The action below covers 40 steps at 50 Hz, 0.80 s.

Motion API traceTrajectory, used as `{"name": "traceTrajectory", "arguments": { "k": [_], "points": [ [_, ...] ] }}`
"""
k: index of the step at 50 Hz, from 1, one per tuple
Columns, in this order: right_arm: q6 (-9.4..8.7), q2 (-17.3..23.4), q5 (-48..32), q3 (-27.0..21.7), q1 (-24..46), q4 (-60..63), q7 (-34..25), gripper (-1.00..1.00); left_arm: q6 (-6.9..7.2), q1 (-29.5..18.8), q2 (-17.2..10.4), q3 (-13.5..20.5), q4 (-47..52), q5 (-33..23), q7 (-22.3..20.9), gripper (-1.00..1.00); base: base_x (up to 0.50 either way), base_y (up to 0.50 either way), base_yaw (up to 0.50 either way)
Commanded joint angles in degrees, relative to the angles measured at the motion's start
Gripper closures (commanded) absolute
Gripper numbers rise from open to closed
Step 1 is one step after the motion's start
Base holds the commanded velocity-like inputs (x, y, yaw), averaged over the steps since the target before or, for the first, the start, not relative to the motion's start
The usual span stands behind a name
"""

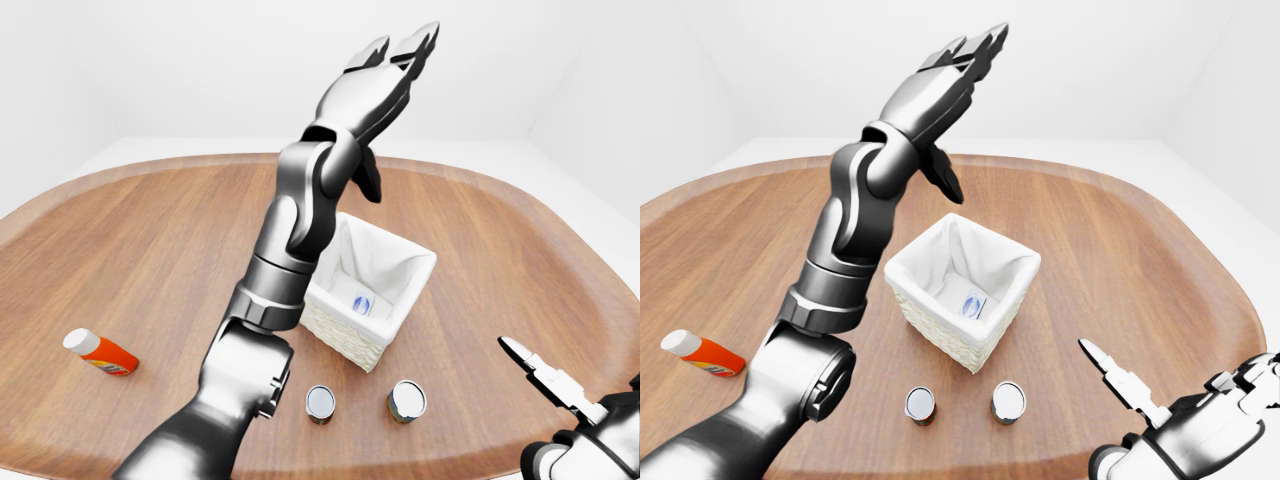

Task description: Pick up the alphabet soup and the cream cheese box, and put them in the basket.

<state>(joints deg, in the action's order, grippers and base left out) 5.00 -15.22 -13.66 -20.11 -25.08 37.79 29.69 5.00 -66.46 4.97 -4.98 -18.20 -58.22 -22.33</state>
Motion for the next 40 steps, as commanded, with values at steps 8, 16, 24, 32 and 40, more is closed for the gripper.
{"name": "traceTrajectory", "arguments": {
  "k": [8, 16, 24, 32, 40],
  "points": [
    [0.0, 0.0, 0.1, 0.0, 0.1, 0.6, -0.1, -1.0, 0.0, 0.7, -8.2, 2.7, 32.5, 4.4, -13.3, -1.0, 0.0, 0.0, 0.0],
    [0.0, 0.0, 0.1, -0.1, 0.0, 0.2, 0.0, -1.0, 0.0, -1.5, -10.1, 3.1, 41.9, 0.4, -17.7, -1.0, 0.0, 0.0, 0.0],
    [0.0, 0.0, 0.1, -0.2, 0.2, 0.2, 0.1, -1.0, 0.0, -0.1, -12.3, 6.1, 46.7, 2.6, -17.7, -1.0, 0.0, 0.0, 0.0],
    [0.0, 0.1, 0.1, -0.3, 0.3, -0.3, 0.3, -1.0, 0.0, 5.2, -18.4, 10.1, 50.6, 10.7, -17.7, -1.0, 0.0, 0.0, 0.0],
    [0.0, 0.0, -0.1, -0.2, 0.1, 0.4, 0.3, -1.0, 0.0, 11.9, -23.9, 13.2, 53.4, 21.6, -12.8, -1.0, 0.0, 0.0, 0.0]
  ]
}}
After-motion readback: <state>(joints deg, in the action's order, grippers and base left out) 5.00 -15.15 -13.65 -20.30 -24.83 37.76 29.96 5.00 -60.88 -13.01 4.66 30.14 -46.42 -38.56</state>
